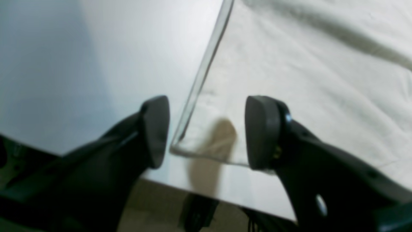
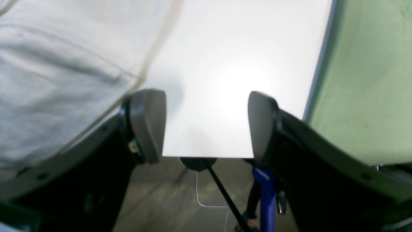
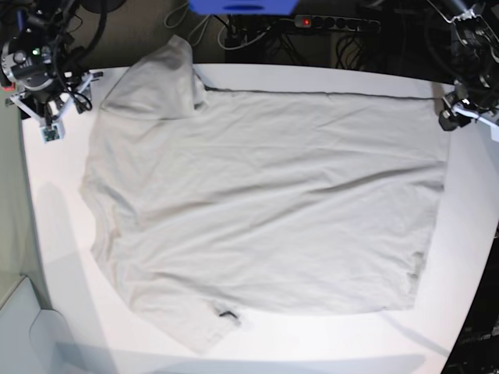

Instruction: Layout the t-shirt on the table in an organized manner, then fold the t-shirt properly

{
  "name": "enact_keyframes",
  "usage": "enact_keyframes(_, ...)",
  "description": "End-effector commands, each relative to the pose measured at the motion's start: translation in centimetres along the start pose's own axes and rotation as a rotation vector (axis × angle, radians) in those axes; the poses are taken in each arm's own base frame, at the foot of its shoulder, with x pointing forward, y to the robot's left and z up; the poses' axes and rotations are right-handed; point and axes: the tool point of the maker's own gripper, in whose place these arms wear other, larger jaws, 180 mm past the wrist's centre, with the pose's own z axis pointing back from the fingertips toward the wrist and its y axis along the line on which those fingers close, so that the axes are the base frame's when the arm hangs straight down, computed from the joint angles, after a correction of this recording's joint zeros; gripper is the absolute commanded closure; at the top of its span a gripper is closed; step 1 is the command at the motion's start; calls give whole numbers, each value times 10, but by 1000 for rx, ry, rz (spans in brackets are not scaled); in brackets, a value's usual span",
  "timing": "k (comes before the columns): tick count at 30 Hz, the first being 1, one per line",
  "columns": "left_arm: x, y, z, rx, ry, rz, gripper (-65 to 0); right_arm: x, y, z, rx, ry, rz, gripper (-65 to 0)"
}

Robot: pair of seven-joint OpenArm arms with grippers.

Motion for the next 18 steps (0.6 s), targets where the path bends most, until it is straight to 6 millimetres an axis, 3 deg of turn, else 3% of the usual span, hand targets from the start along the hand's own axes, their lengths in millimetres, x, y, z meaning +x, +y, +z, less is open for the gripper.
enact_keyframes(1,16,2,5,3,-43,-19,-363,3,-5,4,-11,-17,14,-402)
enact_keyframes(5,15,4,5,10,-37,-17,-363,0,-4,5,-10,-11,16,-402)
enact_keyframes(12,-5,16,-6,54,42,-8,-363,1,-4,5,-11,-12,17,-402)
enact_keyframes(18,-13,19,-3,59,60,-10,-362,1,-4,5,-11,-13,17,-402)
